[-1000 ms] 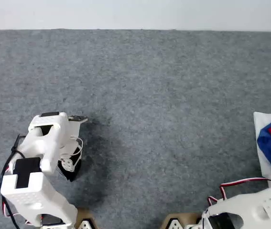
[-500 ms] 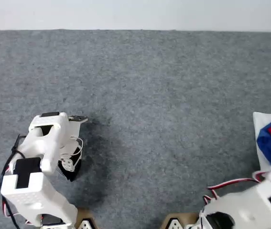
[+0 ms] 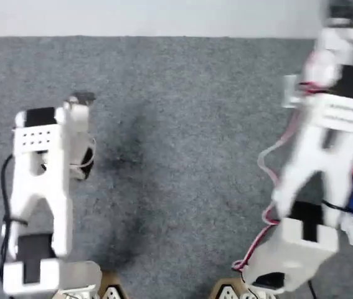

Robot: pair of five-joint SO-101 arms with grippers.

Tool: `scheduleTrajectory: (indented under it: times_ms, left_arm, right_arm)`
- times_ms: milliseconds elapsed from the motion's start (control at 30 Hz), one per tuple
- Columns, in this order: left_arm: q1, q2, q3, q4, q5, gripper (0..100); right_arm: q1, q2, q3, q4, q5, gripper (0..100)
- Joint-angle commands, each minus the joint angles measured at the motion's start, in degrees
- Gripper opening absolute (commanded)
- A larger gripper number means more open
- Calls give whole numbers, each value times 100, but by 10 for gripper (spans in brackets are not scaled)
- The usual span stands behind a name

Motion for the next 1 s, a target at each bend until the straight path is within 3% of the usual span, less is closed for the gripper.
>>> scheduleTrajectory:
  times_ms: [0,100,233,333,500,700,967]
  left_arm:
    - [-211,-1222,-418,299,712,13]
    - [-378,-1925,-418,299,1248,13]
    - [-448,-3218,-242,308,1275,13]
    - [-431,-4413,286,290,1266,13]
    - [-580,-6136,1402,-510,1284,13]
    - [-712,-7560,3336,-1442,1248,13]
    - [-712,-9081,4919,-1459,-343,15]
  right_arm:
    - [-629,-444,158,242,-88,9]
    - [-796,-927,1037,242,-88,9]
    - [-796,-2158,2989,233,-53,9]
    - [-813,-3538,4431,154,545,9]
    - [-760,-5763,7235,-1341,1820,9]
    - [-769,-8031,10136,-2870,1890,9]
    - [-796,-10756,12835,-3547,1890,11]
